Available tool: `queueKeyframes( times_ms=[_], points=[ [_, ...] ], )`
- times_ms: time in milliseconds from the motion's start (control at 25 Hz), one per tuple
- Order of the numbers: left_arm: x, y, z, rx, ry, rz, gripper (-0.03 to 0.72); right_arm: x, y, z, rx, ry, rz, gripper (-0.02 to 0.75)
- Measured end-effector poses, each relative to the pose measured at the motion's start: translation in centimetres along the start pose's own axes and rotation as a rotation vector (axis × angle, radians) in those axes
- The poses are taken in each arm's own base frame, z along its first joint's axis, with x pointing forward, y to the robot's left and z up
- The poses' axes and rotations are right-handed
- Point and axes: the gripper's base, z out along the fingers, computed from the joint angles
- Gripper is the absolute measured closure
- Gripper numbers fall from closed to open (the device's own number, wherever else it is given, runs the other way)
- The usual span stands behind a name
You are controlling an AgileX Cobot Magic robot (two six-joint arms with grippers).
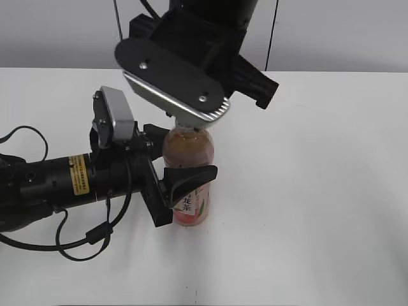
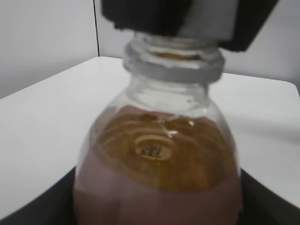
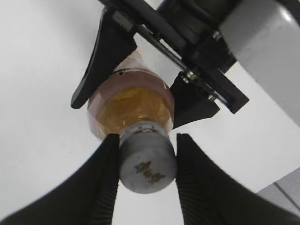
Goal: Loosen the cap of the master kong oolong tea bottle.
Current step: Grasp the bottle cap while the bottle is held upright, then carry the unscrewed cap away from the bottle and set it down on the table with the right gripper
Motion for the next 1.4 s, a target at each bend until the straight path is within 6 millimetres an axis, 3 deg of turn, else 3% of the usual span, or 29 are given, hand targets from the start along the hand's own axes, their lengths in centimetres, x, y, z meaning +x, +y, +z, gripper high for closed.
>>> queueKeyframes(
  times_ms=[320, 640, 720, 880, 1080, 1200, 1400],
  points=[
    [0.0, 0.0, 0.0, 0.002, -0.001, -0.001, 0.245, 0.0, 0.0, -0.3, 0.003, 0.007, -0.257, 0.463],
    [0.0, 0.0, 0.0, 0.003, 0.0, -0.007, 0.245, -0.6, -0.1, -2.5, 0.054, 0.055, -0.329, 0.463],
    [0.0, 0.0, 0.0, 0.003, 0.0, -0.007, 0.245, -0.5, 0.0, -2.8, 0.052, 0.075, -0.273, 0.464],
    [0.0, 0.0, 0.0, 0.002, 0.0, -0.007, 0.245, 1.2, 0.7, -3.4, 0.036, 0.202, 0.153, 0.464],
    [0.0, 0.0, 0.0, -0.001, 0.0, -0.008, 0.245, 5.9, 3.4, -3.2, 0.053, 0.274, 0.785, 0.464],
    [0.0, 0.0, 0.0, -0.004, -0.001, -0.009, 0.245, 9.4, 6.8, -2.3, 0.022, 0.299, 1.159, 0.464],
    [0.0, 0.1, 0.0, -0.013, -0.003, -0.016, 0.245, 12.4, 13.3, 0.9, -0.123, 0.267, 1.671, 0.464]
  ],
)
